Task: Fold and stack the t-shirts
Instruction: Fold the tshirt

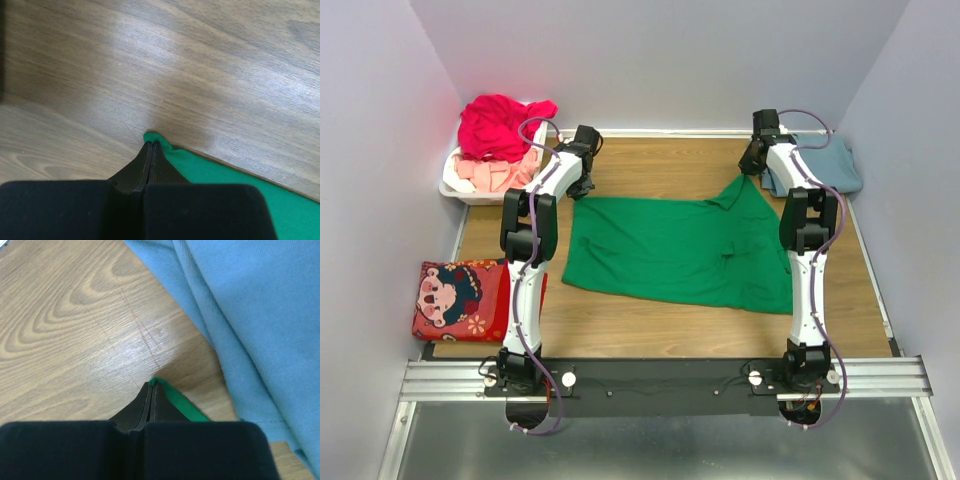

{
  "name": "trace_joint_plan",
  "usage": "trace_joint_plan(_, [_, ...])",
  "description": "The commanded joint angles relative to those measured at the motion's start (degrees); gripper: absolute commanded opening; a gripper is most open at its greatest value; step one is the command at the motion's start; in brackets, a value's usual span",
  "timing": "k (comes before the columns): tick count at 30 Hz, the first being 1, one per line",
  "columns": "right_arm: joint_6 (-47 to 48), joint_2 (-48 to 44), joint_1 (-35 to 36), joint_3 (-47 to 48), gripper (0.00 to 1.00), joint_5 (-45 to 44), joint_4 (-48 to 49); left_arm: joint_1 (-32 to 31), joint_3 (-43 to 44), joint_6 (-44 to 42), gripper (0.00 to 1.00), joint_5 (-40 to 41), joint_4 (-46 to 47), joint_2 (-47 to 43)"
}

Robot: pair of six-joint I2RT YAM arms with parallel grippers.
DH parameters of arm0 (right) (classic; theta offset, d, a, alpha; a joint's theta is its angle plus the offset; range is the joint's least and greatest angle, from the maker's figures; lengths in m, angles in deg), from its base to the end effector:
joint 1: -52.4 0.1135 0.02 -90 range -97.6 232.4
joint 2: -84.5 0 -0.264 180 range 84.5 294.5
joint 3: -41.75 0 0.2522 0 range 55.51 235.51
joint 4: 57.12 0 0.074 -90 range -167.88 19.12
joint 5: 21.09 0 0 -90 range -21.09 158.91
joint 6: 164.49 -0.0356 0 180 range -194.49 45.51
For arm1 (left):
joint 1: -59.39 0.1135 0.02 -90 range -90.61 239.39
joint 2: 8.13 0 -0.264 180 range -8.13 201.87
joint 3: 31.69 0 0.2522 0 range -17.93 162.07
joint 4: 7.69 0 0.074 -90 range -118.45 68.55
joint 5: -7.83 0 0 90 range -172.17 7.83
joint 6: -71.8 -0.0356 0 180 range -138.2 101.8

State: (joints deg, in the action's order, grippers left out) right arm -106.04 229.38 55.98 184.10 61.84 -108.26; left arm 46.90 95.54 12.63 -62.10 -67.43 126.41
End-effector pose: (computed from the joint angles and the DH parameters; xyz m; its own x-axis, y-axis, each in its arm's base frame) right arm 0.5519 0.0301 0.1662 -0.6795 0.4778 -0.5567 0.4299 0.8743 0.2255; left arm 0.4881 -0.0956 0.1706 -0.8092 -0.3138 -0.4968 -0.3985 0.9144 0.0715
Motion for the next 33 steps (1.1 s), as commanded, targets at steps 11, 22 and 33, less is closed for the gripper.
trace_joint_plan(11, [2.55,-9.96,-0.06,-0.27,0.01,-6.02,-0.32,0.54,5.44,-0.86,0.00,2.60,-4.47,-2.00])
trace_joint_plan(22, [3.34,-17.52,-0.06,-3.61,0.01,-9.36,-0.41,0.45,6.15,-2.44,0.00,2.51,-3.59,-2.62])
trace_joint_plan(33, [3.51,-26.04,-0.23,-13.09,0.01,-11.74,-0.49,0.63,8.88,-3.58,0.00,3.57,-4.38,-5.16])
